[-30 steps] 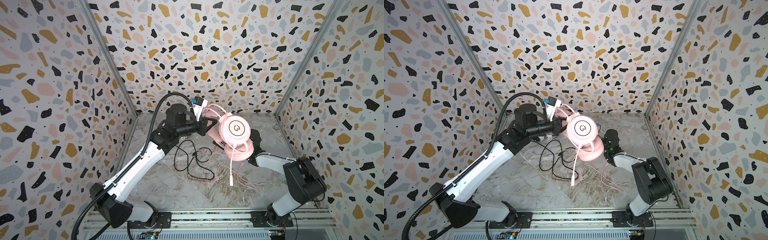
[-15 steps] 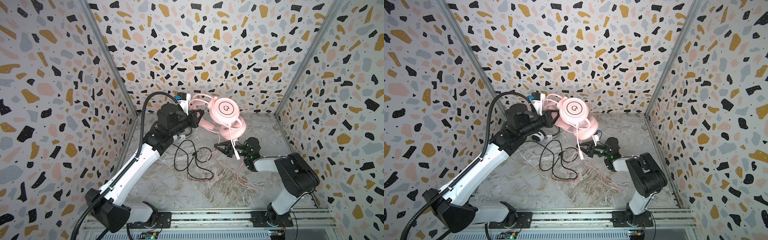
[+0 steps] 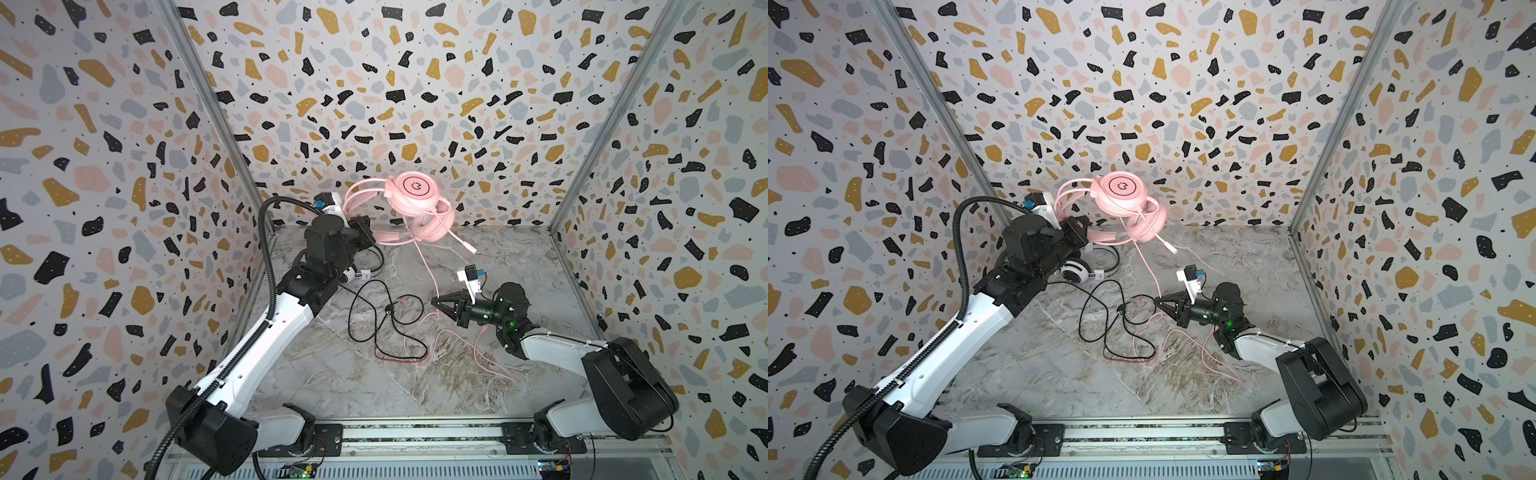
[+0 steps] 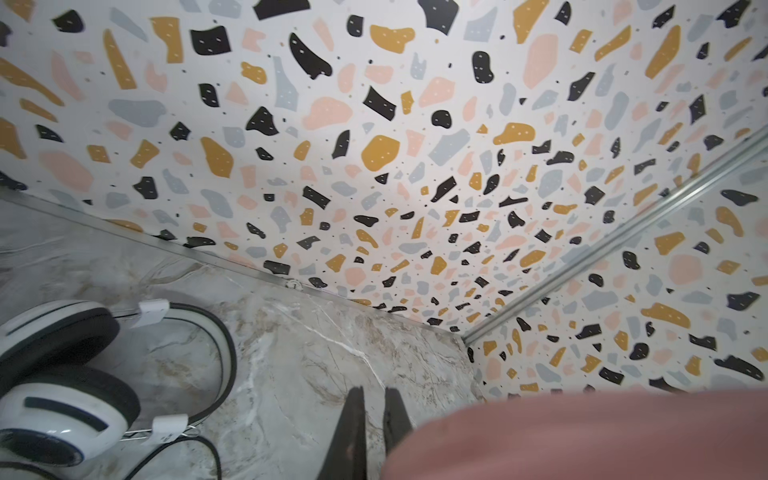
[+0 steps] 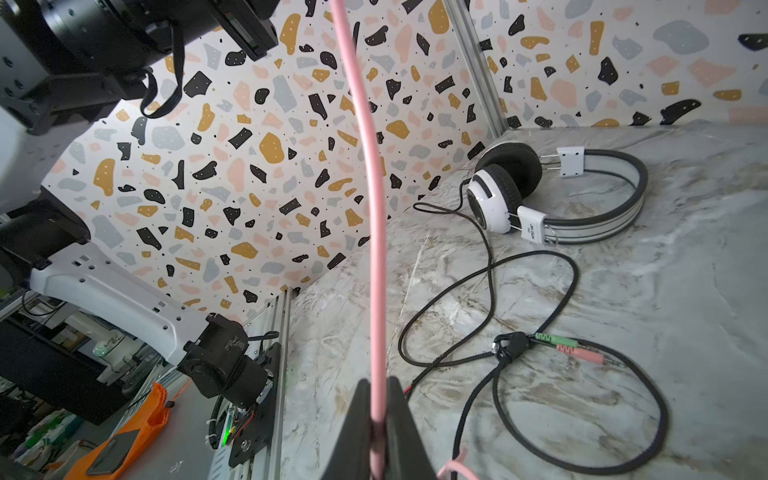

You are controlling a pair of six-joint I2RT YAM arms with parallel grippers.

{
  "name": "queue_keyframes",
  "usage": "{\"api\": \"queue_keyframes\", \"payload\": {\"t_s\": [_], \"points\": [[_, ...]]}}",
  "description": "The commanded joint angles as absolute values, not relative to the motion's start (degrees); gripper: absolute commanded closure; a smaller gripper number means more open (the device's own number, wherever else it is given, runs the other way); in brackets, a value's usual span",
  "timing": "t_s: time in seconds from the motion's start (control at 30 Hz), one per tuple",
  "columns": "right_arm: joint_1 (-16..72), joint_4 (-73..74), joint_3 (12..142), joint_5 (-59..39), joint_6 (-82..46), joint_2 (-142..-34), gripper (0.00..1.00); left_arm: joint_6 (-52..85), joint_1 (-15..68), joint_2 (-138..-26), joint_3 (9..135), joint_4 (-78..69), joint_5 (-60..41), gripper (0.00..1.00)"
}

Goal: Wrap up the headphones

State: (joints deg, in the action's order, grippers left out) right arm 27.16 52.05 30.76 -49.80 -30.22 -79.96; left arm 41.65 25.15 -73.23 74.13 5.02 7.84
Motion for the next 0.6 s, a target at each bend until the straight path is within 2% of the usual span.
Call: {"api": "queue_keyframes", "payload": {"t_s": [0.0,0.3,0.57], "points": [[28.59,42.14,30.82,-46.2,-24.25,-75.36,0.9,44.94,24.68,-71.02,75.1,-1.98,15.76,1.0],[35.47,31.61,32.16,-42.45,-19.74,-69.97,0.9,43.2,24.05,-72.15,73.35,-1.92,26.45,1.0],[36.5,20.98,35.71,-38.59,-16.31,-63.09,0.92,38.23,24.07,-74.25,70.96,-1.29,33.78,1.0]]}}
